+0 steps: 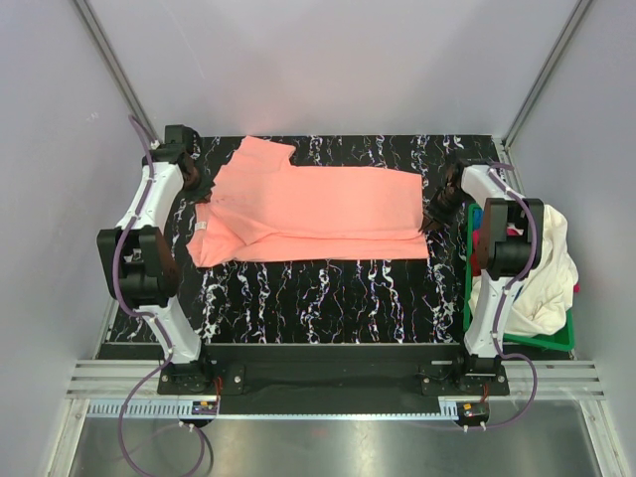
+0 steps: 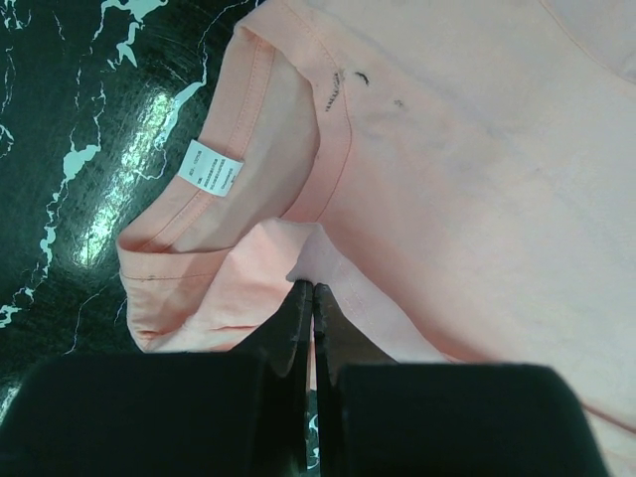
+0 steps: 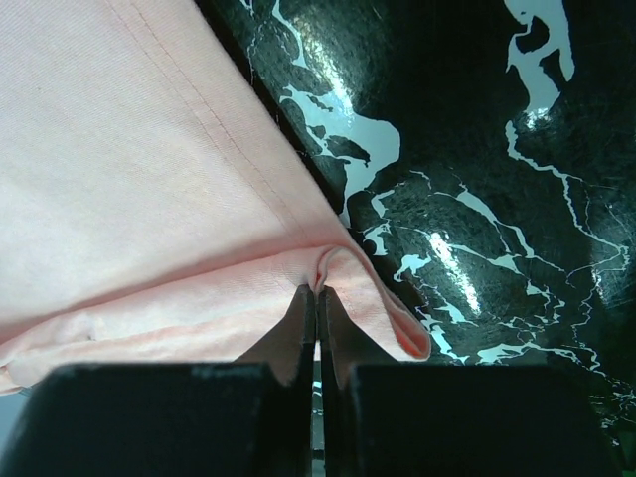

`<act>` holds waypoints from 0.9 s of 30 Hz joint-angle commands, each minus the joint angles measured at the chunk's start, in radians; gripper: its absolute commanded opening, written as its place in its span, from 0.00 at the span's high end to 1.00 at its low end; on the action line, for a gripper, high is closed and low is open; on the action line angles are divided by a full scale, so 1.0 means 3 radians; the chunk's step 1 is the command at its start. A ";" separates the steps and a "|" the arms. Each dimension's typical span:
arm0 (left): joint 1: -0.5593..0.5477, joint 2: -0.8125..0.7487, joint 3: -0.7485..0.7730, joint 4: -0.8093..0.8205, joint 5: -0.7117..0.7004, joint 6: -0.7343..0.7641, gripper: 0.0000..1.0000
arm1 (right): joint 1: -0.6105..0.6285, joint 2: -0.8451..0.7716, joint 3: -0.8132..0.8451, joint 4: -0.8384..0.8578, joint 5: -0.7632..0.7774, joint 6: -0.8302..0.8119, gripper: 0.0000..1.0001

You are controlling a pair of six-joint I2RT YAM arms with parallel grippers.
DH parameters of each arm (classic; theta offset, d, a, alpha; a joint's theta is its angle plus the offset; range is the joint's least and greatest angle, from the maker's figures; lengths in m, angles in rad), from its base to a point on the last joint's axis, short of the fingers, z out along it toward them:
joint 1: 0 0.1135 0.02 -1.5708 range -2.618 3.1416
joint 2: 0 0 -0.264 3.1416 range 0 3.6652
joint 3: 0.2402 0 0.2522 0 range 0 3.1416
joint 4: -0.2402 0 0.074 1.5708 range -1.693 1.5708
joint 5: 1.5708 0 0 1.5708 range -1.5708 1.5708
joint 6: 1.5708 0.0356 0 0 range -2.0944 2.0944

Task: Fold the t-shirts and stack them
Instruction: Fold the tshirt

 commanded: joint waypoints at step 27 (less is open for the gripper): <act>0.0013 0.0315 0.0273 0.0121 0.0089 0.0071 1.00 | -0.0083 0.0071 0.0072 0.0051 0.0047 0.0007 0.99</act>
